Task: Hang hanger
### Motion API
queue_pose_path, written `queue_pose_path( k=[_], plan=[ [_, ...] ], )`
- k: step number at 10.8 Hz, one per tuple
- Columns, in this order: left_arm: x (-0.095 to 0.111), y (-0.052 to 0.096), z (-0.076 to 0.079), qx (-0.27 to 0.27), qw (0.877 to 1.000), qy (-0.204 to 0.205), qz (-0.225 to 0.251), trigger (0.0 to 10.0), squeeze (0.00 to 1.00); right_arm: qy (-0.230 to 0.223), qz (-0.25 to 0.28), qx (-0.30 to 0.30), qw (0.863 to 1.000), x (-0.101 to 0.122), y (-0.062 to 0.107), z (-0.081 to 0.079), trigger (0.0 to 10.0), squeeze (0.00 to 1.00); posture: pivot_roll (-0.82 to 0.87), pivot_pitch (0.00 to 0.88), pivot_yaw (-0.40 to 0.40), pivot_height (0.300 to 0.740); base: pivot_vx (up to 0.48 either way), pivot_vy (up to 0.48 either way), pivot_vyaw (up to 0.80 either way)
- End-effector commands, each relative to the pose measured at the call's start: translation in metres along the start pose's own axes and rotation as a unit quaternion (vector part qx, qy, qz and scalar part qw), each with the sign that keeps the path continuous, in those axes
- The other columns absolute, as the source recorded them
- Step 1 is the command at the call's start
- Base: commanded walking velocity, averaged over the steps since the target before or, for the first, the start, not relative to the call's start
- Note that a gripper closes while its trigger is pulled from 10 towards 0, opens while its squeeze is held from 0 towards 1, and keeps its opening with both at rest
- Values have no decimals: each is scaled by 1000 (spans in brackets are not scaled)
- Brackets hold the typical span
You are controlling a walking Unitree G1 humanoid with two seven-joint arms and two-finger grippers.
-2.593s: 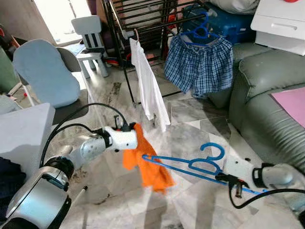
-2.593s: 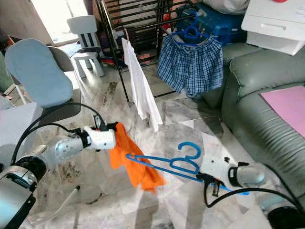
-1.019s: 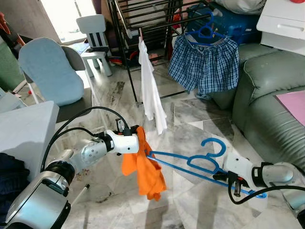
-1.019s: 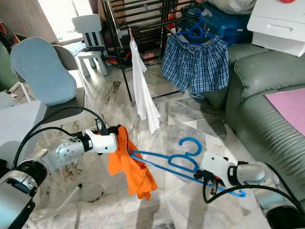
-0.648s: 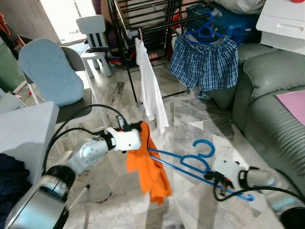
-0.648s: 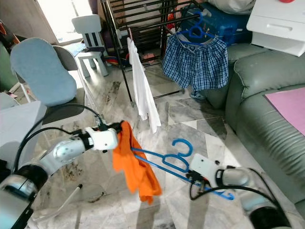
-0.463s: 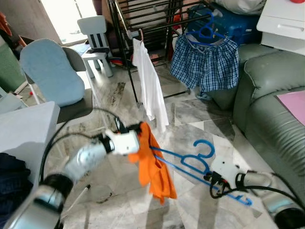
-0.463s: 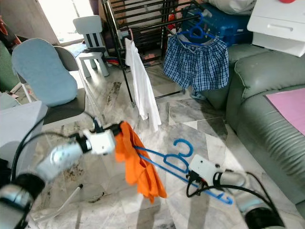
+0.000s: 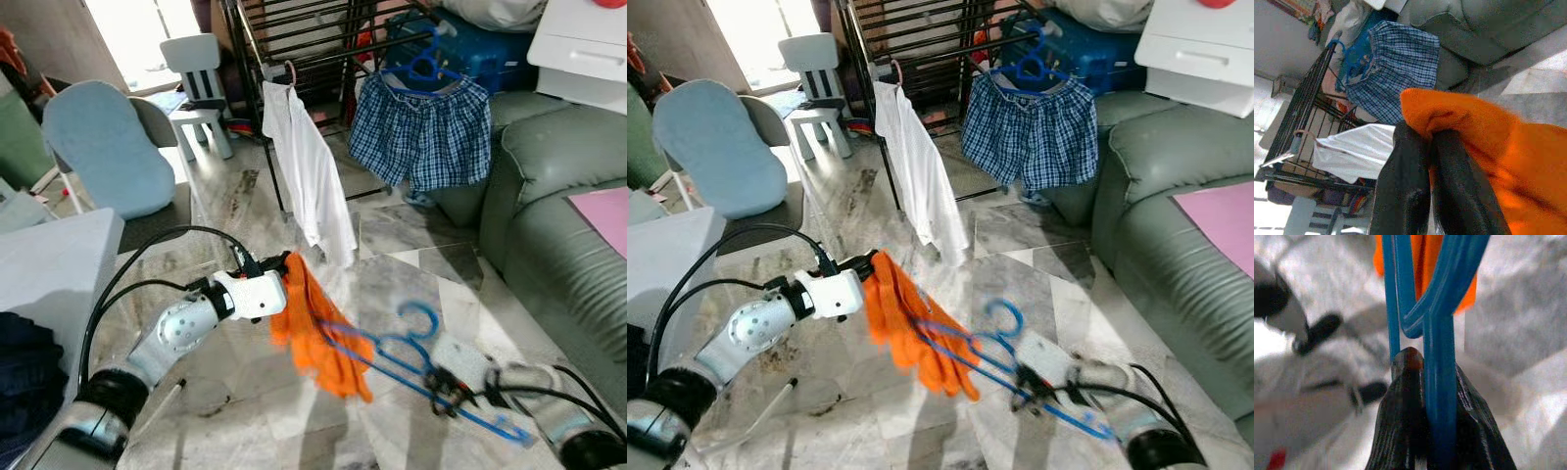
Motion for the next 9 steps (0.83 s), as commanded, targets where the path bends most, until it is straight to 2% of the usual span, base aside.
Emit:
queue_pose_path(
  k=[1,2,3,4,5,6,7,8,9],
  plan=[
    [-2,4,-15,22,1000,-5,-7,10000,0,7,-25,-13,1000,-7,-1,1,10000,0,-113,0,141,740,0,0,0],
    [-3,2,-16,23,1000,-3,-16,10000,0,-17,-30,-32,999,-10,-1,4,10000,0,-116,0,143,740,0,0,0],
    [-3,0,-16,27,999,3,-23,10000,0,-110,-8,-97,989,-6,-4,16,10000,0,-120,0,147,740,0,0,0],
    [-1,-1,-17,31,999,10,-21,10000,0,-151,-2,-124,981,-6,-5,21,10000,0,-120,0,147,740,0,0,0],
    [4,-3,-16,31,999,10,-14,10000,0,-212,12,-149,966,-5,-8,24,10000,0,-117,0,151,740,0,0,0],
    [14,-6,-13,31,999,14,9,10000,0,-314,56,-175,932,3,-9,30,10000,0,-115,0,151,740,0,0,0],
    [22,-8,-9,31,999,18,28,10000,0,-387,107,-192,896,17,-9,40,10000,0,-111,0,152,740,0,0,0],
    [32,-14,10,0,999,31,42,10000,0,-477,191,-176,840,52,-5,57,10000,0,-109,0,152,740,0,0,0],
    [30,-19,21,-14,999,25,28,10000,0,-404,217,-134,879,80,-7,54,10000,0,-110,0,151,740,0,0,0]
  ],
)
Point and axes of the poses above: a point about 5 cm out from each wrist's last joint towards the gripper, its own y axis pointing back from the gripper into the wrist, its own x axis along the axis of the wrist's last joint, z = x × y, the point moved 2 cm from there along -y, pointing out of the wrist towards the gripper, and after that the axes turned 1 degree about -y, right-handed, at the moved point
